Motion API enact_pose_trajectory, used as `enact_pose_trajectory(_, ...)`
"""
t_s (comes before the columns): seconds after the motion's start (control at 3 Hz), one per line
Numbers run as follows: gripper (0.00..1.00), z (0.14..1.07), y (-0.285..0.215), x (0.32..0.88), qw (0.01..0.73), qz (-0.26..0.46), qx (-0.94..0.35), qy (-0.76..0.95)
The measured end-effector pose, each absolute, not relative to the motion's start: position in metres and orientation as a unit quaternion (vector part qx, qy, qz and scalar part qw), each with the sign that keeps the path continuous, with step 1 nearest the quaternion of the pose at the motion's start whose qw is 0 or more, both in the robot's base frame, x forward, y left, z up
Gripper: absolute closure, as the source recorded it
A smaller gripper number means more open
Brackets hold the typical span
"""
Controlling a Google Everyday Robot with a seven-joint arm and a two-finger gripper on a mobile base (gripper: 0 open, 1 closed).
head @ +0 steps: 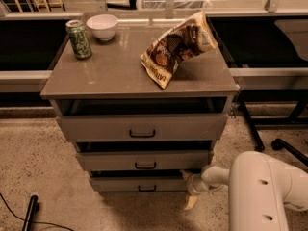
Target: Open bottom drawer
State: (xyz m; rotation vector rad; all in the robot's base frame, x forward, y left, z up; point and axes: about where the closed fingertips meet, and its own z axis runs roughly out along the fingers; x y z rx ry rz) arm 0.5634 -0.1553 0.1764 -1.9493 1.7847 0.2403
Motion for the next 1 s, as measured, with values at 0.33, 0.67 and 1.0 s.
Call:
enact_pose_trajectory(0.33, 0.19, 0.167, -0.16, 0.57, 0.234, 0.089, -0.712, 0.656)
enact_pose_trajectory(0.67, 0.47, 0.173, -0.16, 0.568, 0.239, 0.083, -0.715, 0.652)
enact_pose_trajectory(1.0, 0.45, 0.18, -0.154, 0.555, 0.239, 0.081, -0.722, 0.644)
